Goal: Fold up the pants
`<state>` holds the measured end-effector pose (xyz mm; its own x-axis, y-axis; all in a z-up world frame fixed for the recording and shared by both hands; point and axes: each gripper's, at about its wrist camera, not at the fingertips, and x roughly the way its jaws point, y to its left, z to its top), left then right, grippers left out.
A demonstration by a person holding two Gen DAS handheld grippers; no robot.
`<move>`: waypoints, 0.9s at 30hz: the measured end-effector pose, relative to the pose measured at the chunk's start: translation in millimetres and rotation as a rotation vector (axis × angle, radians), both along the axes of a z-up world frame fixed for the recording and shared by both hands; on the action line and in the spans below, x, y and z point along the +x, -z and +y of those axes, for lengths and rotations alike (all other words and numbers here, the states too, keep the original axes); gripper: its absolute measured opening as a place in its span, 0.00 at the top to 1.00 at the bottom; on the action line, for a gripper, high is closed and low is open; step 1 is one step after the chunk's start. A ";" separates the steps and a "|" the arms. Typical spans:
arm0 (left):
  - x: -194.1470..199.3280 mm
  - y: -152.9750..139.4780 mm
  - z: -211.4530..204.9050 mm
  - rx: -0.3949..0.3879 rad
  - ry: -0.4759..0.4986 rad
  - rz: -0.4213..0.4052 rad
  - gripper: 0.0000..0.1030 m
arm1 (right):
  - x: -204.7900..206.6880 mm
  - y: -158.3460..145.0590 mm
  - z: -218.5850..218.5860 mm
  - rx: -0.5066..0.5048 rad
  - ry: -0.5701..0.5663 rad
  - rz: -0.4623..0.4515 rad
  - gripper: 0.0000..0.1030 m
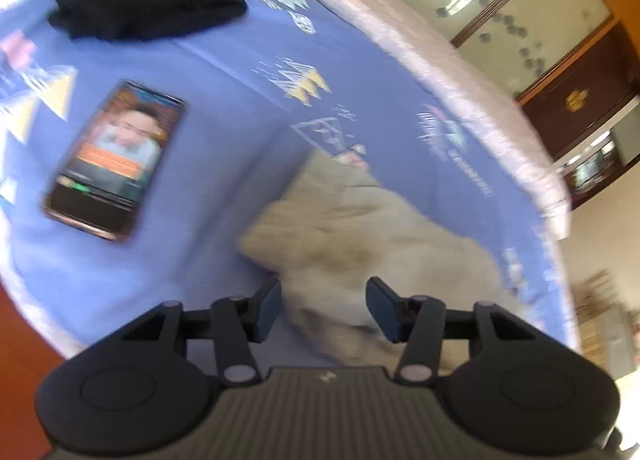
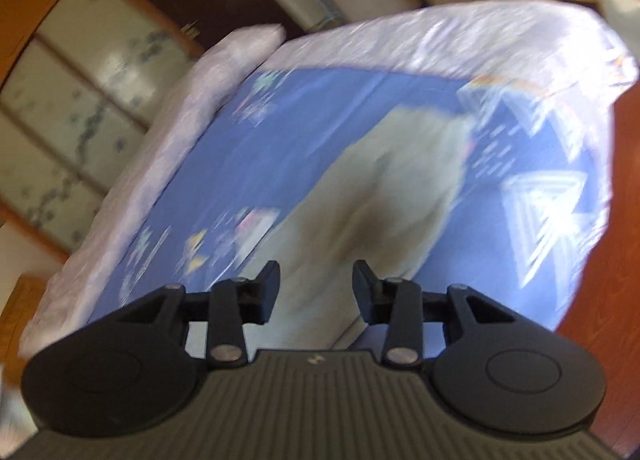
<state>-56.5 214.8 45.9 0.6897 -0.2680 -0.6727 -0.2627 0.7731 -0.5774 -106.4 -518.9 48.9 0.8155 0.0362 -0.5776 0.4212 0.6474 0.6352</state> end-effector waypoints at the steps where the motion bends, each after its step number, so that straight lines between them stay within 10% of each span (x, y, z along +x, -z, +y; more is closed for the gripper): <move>1: 4.4 0.9 -2.4 -0.018 0.002 -0.002 0.46 | 0.9 0.6 14.1 0.010 -0.045 -0.017 0.58; 4: 21.6 8.1 -15.1 0.005 0.006 0.023 0.40 | 14.9 2.6 61.4 0.030 -0.248 -0.029 0.58; 8: 39.9 25.9 -32.1 0.086 0.012 0.115 0.58 | 41.7 0.4 127.0 -0.074 -0.466 -0.018 0.58; 15: 42.4 34.4 -29.3 0.068 -0.010 0.176 0.66 | 50.6 -7.1 224.6 -0.512 -0.841 -0.009 0.59; 26: 47.2 35.0 -29.0 0.065 -0.016 0.210 0.65 | 47.5 27.4 259.2 -1.021 -0.985 0.004 0.63; 27: 46.9 34.6 -28.6 0.061 -0.018 0.213 0.66 | 48.7 27.2 259.5 -1.022 -0.996 -0.007 0.88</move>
